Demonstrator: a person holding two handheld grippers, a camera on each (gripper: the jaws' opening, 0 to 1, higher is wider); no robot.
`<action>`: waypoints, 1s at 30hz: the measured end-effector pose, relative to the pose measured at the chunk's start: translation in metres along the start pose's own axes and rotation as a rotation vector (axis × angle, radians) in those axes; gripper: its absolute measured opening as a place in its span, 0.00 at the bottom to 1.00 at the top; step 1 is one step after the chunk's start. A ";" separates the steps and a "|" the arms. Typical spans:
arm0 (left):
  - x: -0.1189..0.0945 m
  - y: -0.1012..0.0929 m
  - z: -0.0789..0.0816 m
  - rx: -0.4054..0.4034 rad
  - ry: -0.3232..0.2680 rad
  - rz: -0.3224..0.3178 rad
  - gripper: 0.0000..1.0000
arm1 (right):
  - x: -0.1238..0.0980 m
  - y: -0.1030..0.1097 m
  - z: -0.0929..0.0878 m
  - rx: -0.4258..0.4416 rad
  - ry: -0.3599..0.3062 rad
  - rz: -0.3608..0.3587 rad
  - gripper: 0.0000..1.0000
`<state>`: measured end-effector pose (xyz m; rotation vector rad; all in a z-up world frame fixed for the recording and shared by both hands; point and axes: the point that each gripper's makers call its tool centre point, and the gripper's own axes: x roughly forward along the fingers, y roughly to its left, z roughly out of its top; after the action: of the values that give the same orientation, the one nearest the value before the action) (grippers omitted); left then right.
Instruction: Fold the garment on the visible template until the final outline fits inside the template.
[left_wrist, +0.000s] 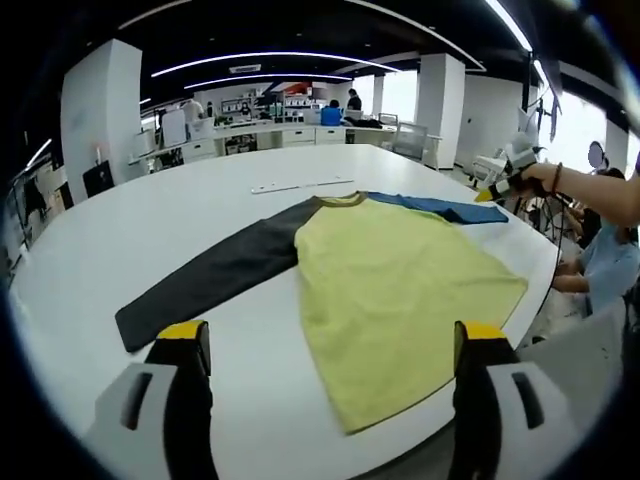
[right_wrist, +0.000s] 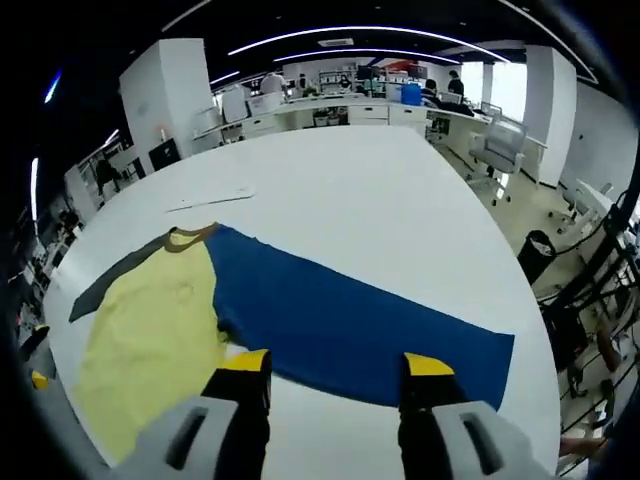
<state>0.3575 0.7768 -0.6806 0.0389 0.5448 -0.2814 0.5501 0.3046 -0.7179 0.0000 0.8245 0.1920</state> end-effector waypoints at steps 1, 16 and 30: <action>0.000 0.001 0.000 0.002 0.001 0.005 0.98 | 0.000 -0.006 -0.002 0.001 0.004 -0.010 0.50; -0.002 0.003 0.005 -0.005 -0.024 0.017 0.96 | -0.003 -0.064 -0.038 0.115 0.026 -0.118 0.51; -0.004 0.004 0.008 -0.042 -0.037 0.015 0.93 | -0.007 -0.090 -0.056 0.154 0.067 -0.203 0.42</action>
<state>0.3591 0.7804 -0.6715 -0.0031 0.5136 -0.2552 0.5193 0.2112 -0.7575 0.0543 0.8988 -0.0633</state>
